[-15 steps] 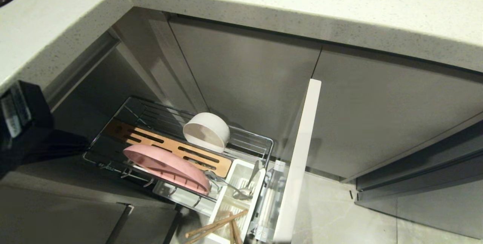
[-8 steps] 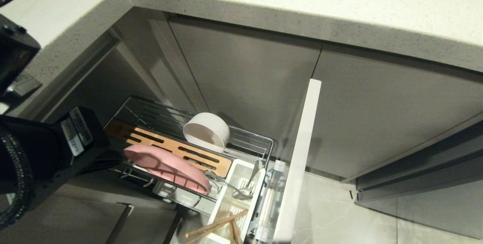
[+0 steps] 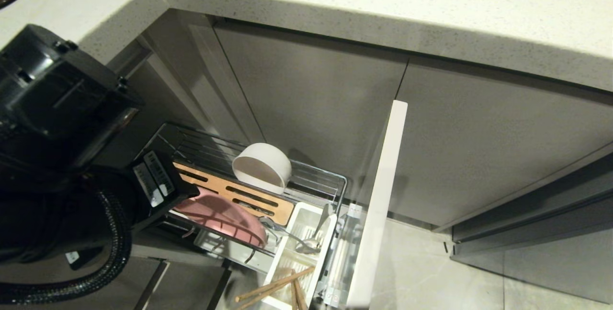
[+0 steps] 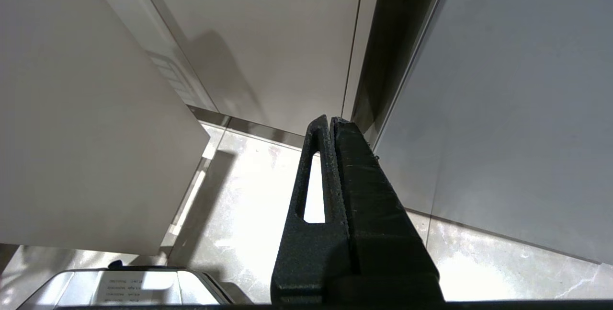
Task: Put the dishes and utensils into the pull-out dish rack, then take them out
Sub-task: Take the plate out of the cupboard
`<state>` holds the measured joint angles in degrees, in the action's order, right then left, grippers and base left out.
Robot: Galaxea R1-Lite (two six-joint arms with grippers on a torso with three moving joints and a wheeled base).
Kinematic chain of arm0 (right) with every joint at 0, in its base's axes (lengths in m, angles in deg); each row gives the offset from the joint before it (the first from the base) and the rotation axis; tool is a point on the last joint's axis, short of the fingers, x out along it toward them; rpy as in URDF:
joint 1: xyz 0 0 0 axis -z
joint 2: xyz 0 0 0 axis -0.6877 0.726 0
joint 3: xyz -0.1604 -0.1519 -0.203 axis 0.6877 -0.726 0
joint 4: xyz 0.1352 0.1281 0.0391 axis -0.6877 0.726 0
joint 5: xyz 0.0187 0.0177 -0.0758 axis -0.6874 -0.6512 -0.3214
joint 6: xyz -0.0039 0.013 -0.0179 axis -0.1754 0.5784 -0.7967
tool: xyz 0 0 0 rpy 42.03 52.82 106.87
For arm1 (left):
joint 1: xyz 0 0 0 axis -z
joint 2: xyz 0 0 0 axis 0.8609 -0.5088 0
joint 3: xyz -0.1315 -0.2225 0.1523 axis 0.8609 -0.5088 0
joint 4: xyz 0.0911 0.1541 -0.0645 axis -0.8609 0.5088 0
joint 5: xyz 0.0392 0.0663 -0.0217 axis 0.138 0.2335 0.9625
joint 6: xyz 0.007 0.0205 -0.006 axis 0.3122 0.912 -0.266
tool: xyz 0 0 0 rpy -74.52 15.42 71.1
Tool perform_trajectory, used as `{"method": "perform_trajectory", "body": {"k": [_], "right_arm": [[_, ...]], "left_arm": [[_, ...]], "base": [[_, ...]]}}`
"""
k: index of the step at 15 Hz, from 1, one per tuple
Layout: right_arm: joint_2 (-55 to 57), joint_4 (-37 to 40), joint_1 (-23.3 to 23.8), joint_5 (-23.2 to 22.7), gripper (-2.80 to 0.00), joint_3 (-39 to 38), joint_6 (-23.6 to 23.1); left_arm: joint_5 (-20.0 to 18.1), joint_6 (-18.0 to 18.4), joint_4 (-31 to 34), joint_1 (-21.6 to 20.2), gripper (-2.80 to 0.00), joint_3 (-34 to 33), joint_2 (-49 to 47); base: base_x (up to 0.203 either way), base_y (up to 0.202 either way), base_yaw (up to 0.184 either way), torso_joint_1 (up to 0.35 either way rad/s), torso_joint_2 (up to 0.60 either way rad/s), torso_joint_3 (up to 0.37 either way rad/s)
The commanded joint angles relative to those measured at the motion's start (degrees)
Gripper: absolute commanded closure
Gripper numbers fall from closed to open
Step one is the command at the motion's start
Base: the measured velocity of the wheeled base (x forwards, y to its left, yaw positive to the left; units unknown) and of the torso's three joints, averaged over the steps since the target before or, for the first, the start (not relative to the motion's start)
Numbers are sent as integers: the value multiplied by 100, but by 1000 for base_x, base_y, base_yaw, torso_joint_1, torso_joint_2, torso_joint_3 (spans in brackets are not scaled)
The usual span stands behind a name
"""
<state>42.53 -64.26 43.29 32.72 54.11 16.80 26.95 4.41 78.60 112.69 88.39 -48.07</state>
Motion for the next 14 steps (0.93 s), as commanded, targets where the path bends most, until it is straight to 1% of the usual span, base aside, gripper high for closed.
{"method": "perform_trajectory", "body": {"k": [1, 5, 9, 11, 14], "right_arm": [[5, -4, -2, 0, 0, -157, 0], [5, -4, -2, 0, 0, -149, 0], [5, -4, -2, 0, 0, -151, 0], [5, -4, -2, 0, 0, -149, 0], [5, -4, -2, 0, 0, -150, 0]], "left_arm": [[46, -49, 6, 16, -280, -58, -121], [86, -120, -509, 14, -280, -499, -366], [295, -119, -1126, -15, -280, -868, -704], [491, -122, -1290, -53, -280, -934, -816], [520, -121, -1324, -149, -280, -971, -860]], "base": [[0, 0, 0, 0, 0, 0], [0, 0, 0, 0, 0, 0], [0, 0, 0, 0, 0, 0], [0, 0, 0, 0, 0, 0], [0, 0, 0, 0, 0, 0]]}}
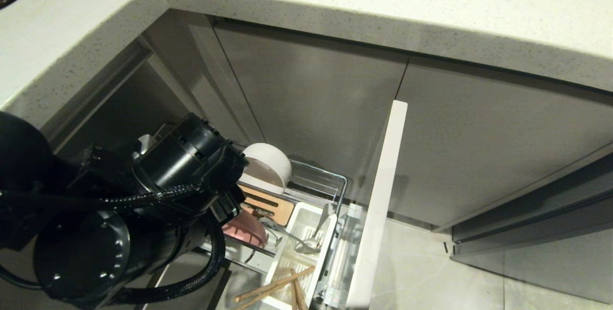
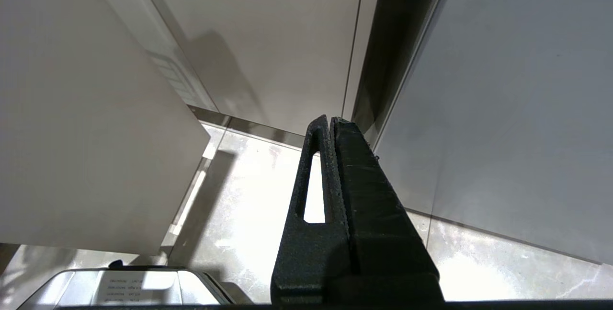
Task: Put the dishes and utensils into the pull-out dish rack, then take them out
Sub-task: Take the plate out of the cupboard
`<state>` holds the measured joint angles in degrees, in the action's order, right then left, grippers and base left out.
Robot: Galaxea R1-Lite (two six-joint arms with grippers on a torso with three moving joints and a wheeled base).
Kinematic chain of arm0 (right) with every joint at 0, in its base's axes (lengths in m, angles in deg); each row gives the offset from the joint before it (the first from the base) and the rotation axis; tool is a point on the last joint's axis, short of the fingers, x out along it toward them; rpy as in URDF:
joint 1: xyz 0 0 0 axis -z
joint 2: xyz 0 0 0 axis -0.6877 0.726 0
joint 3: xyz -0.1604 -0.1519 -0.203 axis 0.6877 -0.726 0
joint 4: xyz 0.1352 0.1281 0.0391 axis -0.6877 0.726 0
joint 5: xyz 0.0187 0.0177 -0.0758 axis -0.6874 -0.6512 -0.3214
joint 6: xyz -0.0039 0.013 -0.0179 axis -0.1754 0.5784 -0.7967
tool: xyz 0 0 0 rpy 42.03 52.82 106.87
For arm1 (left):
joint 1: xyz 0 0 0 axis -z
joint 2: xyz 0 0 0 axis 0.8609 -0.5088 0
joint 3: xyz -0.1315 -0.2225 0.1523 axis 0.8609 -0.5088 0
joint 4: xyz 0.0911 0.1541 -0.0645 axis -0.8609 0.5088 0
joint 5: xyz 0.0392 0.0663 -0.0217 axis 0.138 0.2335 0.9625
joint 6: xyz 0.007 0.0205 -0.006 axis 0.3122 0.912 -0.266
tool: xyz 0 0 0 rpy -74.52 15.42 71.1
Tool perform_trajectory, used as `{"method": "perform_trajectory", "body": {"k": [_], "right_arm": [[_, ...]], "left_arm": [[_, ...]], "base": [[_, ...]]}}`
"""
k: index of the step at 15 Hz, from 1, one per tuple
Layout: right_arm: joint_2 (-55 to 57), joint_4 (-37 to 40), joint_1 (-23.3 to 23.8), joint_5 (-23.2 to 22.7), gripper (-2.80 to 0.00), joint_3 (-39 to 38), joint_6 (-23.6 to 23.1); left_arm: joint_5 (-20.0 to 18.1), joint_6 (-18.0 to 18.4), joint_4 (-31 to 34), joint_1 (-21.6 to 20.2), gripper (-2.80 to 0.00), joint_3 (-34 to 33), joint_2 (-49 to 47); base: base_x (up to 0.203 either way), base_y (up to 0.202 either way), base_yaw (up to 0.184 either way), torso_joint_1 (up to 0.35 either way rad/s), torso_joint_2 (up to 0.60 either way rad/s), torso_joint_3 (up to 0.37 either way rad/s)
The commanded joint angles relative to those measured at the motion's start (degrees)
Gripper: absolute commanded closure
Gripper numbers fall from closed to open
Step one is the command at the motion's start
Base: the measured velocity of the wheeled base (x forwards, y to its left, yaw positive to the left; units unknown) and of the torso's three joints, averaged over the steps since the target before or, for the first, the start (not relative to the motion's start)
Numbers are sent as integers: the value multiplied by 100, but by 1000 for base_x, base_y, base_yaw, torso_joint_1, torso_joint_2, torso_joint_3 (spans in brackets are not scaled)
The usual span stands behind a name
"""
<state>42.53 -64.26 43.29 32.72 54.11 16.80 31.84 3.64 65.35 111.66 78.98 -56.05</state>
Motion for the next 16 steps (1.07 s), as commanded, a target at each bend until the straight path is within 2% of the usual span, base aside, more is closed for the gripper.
{"method": "perform_trajectory", "body": {"k": [1, 3, 4, 11, 16], "right_arm": [[5, -4, -2, 0, 0, -149, 0], [5, -4, -2, 0, 0, -149, 0], [5, -4, -2, 0, 0, -150, 0], [5, -4, -2, 0, 0, -149, 0], [5, -4, -2, 0, 0, -150, 0]], "left_arm": [[63, -42, -79, -54, -280, -73, -81], [125, -33, -232, -108, -280, -144, -152], [121, -33, -263, -109, 0, -145, -176], [128, -15, -362, -109, 0, -101, -203], [189, 54, -334, -99, 0, 230, -165]], "base": [[0, 0, 0, 0, 0, 0], [0, 0, 0, 0, 0, 0], [0, 0, 0, 0, 0, 0], [0, 0, 0, 0, 0, 0], [0, 0, 0, 0, 0, 0]]}}
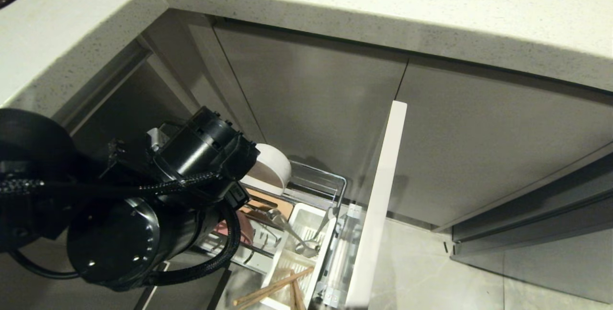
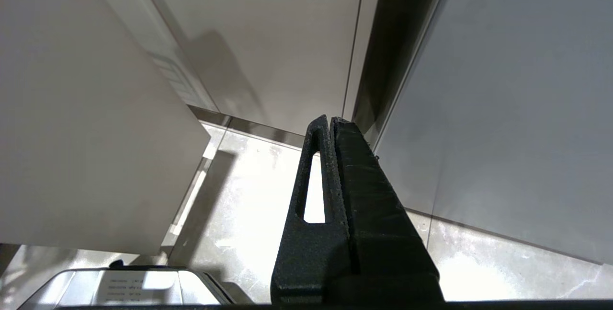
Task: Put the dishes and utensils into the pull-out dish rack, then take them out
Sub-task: Take the plate out of the cupboard
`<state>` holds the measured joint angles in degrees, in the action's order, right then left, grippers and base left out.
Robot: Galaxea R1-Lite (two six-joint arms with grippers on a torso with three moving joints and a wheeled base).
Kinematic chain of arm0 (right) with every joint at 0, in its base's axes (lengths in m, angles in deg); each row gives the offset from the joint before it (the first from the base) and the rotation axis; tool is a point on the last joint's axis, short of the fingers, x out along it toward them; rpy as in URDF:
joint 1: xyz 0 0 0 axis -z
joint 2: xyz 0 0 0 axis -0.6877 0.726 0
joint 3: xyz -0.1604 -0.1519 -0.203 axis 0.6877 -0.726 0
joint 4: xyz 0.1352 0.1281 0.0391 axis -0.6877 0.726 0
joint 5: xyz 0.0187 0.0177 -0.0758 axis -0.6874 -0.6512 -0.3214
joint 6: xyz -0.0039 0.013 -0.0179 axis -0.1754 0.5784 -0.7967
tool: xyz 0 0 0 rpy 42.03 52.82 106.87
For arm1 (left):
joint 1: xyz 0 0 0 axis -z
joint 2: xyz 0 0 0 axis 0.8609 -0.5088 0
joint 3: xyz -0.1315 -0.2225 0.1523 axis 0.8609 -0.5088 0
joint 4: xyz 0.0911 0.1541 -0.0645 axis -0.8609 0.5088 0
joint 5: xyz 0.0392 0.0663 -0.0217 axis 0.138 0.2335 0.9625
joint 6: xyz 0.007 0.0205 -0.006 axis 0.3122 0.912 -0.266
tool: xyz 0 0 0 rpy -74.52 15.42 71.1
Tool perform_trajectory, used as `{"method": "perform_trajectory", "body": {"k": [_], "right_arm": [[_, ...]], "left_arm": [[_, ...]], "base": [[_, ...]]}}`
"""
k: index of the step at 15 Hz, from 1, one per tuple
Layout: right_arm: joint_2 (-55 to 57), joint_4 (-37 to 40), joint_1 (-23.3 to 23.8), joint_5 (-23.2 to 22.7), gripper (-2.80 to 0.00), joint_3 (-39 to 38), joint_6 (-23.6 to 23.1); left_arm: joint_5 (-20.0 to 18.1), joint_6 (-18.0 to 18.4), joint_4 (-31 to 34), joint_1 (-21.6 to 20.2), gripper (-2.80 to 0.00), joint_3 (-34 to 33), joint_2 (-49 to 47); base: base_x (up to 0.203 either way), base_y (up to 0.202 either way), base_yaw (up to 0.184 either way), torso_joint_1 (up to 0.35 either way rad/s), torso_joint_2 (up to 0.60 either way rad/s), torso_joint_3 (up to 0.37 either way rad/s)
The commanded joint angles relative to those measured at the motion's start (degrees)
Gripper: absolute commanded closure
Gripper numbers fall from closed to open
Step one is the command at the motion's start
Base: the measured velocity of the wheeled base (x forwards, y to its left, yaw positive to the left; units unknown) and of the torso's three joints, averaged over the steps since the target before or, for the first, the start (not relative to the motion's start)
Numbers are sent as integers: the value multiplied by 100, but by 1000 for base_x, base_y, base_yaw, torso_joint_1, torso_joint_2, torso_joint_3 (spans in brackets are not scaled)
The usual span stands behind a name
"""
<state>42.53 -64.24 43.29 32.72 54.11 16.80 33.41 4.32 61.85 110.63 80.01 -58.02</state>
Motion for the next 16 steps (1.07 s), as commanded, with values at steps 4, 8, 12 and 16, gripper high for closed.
{"method": "perform_trajectory", "body": {"k": [4, 8, 12, 16], "right_arm": [[5, -5, -2, -1, 0, -149, 0], [5, -5, -2, -1, 0, -150, 0], [5, -5, -2, -1, 0, -150, 0], [5, -5, -2, -1, 0, -149, 0]], "left_arm": [[42, 360, 104, 23, 0, 755, 295], [41, 579, 501, 166, 0, 1693, 427], [41, 861, 872, 405, 0, 2589, 486], [49, 1393, 919, 932, 0, 3230, 594]], "base": [[0, 0, 0, 0, 0, 0], [0, 0, 0, 0, 0, 0], [0, 0, 0, 0, 0, 0], [0, 0, 0, 0, 0, 0]]}}
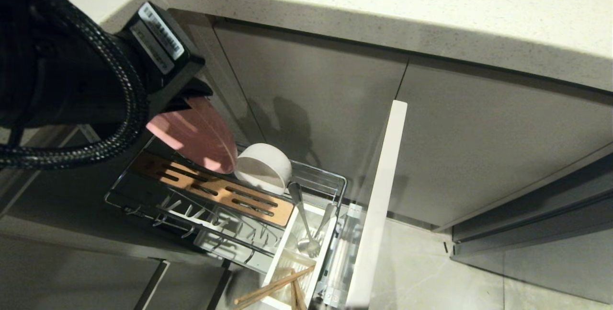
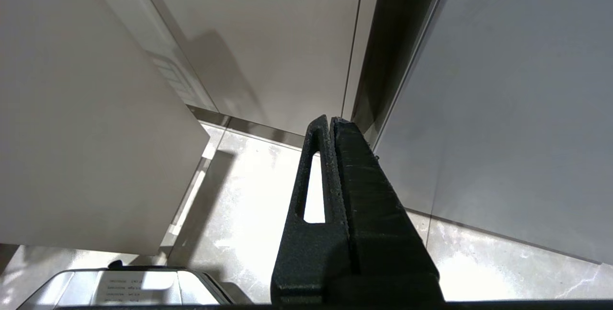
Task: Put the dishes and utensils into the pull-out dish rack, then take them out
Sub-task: Take the plate out of the cupboard
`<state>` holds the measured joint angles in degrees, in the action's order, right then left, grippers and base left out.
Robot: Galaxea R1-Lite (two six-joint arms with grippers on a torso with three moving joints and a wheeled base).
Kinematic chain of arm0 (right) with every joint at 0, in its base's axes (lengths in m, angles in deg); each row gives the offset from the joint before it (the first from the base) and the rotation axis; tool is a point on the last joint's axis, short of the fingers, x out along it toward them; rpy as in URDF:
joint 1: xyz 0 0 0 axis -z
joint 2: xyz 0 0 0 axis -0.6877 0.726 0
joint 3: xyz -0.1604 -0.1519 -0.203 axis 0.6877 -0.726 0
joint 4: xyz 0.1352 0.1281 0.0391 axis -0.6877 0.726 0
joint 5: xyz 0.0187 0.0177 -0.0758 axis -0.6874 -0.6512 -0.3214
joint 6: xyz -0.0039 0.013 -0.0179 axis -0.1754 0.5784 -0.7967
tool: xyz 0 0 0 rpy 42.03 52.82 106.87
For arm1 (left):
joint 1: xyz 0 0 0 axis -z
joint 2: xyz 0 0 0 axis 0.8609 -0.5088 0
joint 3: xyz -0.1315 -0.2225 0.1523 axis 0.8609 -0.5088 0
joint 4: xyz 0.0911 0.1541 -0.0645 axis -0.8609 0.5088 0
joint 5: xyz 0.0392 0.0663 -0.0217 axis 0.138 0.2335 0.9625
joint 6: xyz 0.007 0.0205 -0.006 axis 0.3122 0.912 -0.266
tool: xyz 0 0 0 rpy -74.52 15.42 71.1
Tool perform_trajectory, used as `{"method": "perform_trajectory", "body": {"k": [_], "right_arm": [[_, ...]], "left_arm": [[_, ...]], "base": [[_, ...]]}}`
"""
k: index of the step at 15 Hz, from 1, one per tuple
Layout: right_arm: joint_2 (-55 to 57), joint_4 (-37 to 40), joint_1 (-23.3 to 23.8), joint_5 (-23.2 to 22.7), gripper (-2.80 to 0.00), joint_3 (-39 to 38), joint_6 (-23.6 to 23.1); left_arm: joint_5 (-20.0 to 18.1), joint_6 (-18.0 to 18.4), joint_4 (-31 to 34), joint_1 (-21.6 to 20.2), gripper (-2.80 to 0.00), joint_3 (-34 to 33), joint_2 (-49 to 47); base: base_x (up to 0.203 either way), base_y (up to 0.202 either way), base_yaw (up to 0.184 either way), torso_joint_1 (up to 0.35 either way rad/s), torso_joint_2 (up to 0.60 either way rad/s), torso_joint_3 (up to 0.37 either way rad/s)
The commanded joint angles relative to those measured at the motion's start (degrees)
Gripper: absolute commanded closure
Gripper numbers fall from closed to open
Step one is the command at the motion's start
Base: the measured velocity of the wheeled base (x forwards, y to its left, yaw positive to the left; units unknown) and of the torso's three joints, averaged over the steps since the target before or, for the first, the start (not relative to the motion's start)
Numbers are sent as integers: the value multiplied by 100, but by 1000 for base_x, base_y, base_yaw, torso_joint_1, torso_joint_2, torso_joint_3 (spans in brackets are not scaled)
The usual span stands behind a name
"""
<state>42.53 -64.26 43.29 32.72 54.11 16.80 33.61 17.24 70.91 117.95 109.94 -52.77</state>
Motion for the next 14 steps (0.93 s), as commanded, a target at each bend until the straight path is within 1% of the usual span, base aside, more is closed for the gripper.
{"method": "perform_trajectory", "body": {"k": [1, 3, 6, 7, 10, 13, 14], "right_arm": [[5, -4, -2, 0, 0, -149, 0], [5, -4, -2, 0, 0, -150, 0], [5, -4, -2, 0, 0, -156, 0], [5, -4, -2, 0, 0, -149, 0], [5, -4, -2, 0, 0, -149, 0], [5, -4, -2, 0, 0, -149, 0], [5, -4, -2, 0, 0, -151, 0]], "left_arm": [[30, 266, 13, 312, 0, 404, 81], [62, 575, 18, 514, 0, 745, 74], [434, 1235, 14, 940, 0, 1233, 46], [517, 1342, 6, 1036, 0, 1316, 41], [669, 1785, -22, 1107, 0, 1337, 16], [846, 2235, -33, 1071, 0, 1347, -69], [901, 2375, -50, 1003, 0, 1362, -95]], "base": [[0, 0, 0, 0, 0, 0], [0, 0, 0, 0, 0, 0], [0, 0, 0, 0, 0, 0], [0, 0, 0, 0, 0, 0], [0, 0, 0, 0, 0, 0], [0, 0, 0, 0, 0, 0], [0, 0, 0, 0, 0, 0]]}}
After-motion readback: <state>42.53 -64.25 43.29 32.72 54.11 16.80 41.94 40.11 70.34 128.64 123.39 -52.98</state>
